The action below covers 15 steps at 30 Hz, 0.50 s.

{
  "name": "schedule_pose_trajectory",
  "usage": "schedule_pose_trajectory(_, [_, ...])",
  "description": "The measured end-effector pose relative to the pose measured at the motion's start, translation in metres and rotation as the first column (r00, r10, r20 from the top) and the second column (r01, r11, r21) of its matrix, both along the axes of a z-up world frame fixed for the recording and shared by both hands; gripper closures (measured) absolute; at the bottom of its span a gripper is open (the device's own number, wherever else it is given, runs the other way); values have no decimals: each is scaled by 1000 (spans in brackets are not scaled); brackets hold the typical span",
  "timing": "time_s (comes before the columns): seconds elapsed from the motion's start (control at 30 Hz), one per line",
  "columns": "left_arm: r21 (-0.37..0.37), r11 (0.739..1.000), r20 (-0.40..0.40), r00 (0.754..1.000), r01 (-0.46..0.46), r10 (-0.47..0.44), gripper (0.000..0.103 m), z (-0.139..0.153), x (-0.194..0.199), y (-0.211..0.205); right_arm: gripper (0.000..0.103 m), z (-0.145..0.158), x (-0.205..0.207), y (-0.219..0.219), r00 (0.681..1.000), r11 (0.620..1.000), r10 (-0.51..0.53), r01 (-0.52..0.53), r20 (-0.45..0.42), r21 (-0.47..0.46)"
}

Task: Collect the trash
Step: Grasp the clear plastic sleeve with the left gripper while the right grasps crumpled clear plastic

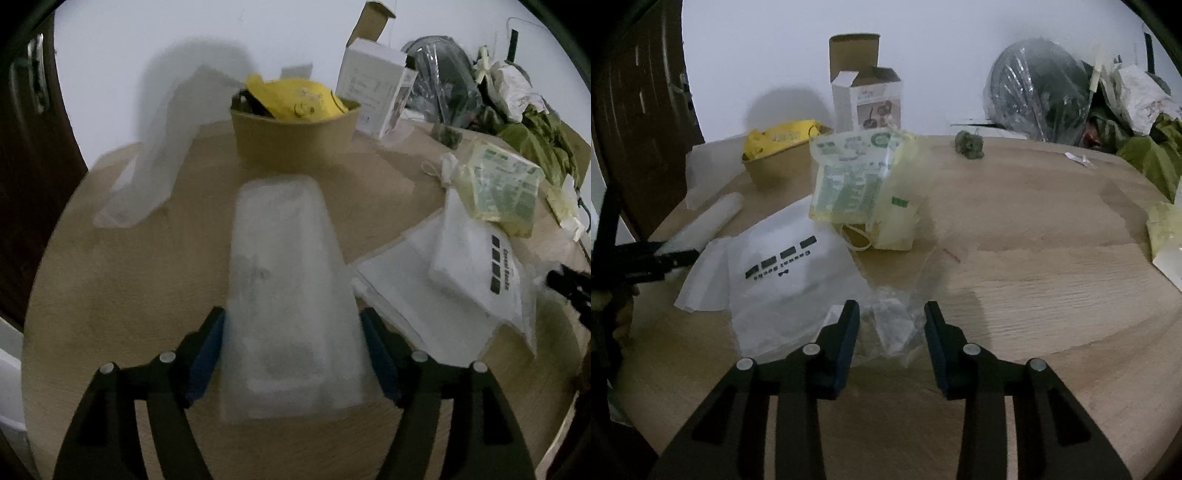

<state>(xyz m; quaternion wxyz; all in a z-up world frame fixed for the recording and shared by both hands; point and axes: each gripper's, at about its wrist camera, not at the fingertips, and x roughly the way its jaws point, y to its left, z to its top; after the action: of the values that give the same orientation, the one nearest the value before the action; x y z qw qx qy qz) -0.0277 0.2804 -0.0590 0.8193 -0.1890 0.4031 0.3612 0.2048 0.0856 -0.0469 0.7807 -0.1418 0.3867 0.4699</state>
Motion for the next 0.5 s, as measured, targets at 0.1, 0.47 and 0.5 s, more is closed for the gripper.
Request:
schedule_pose_trajectory(0.1, [-11,1000,16,1000,6,-5,30,1,-3,0,69,5,-2,-7,1000,1000,-7,7,19,8])
schedule_pose_trajectory(0.47, [48,998,38,998,47,-48,56,14,-7,-18,69,13,-9,-28,999,999,-31,30,42,21])
schedule_pose_trajectory(0.5, [57,997,42,998,50,-52,59,17,-8,-21,69,15,-10,-30,998,999,-30,29,46,24])
